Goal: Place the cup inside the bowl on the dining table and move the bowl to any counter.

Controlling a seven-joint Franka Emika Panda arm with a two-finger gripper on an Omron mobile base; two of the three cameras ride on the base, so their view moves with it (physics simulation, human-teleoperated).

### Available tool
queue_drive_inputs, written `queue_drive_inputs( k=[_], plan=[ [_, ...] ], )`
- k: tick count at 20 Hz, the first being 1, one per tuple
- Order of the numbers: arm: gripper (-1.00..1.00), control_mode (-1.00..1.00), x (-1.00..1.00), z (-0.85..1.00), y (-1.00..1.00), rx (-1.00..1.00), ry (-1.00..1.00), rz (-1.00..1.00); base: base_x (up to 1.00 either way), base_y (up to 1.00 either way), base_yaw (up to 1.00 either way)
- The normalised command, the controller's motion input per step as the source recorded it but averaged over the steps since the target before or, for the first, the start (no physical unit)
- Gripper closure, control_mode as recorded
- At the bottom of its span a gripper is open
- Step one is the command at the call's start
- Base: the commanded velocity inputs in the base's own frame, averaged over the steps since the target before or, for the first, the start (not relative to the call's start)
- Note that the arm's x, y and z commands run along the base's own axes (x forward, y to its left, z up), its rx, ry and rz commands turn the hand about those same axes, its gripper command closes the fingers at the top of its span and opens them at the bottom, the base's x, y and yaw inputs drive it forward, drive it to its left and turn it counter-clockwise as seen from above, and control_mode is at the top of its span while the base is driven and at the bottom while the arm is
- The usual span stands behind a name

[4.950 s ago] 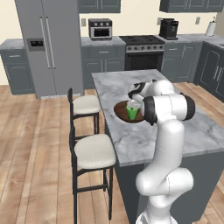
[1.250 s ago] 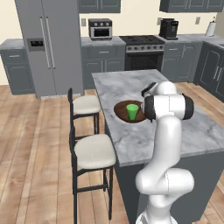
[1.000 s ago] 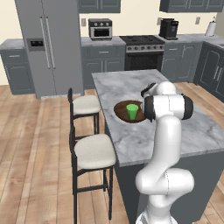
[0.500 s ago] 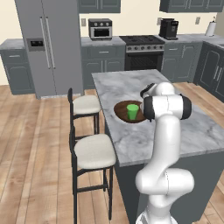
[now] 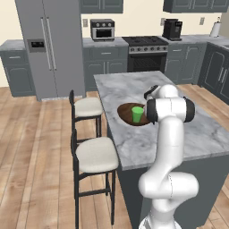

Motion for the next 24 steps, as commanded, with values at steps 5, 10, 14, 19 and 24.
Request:
queue_drive_inputs(
  k=[5,10,14,19,24],
  plan=[
    [1.0,-1.0,0.0,0.0,0.0,0.0,0.0,0.0,0.0,0.0,0.0],
    [1.0,-1.0,0.0,0.0,0.0,0.0,0.0,0.0,0.0,0.0,0.0],
    [1.0,-1.0,0.0,0.0,0.0,0.0,0.0,0.0,0.0,0.0,0.0],
    [1.0,-1.0,-0.03,0.01,0.0,0.0,0.0,0.0,0.0,0.0,0.0],
    [1.0,-1.0,-0.3,0.28,0.0,0.0,0.0,0.0,0.0,0.0,0.0]
  ],
)
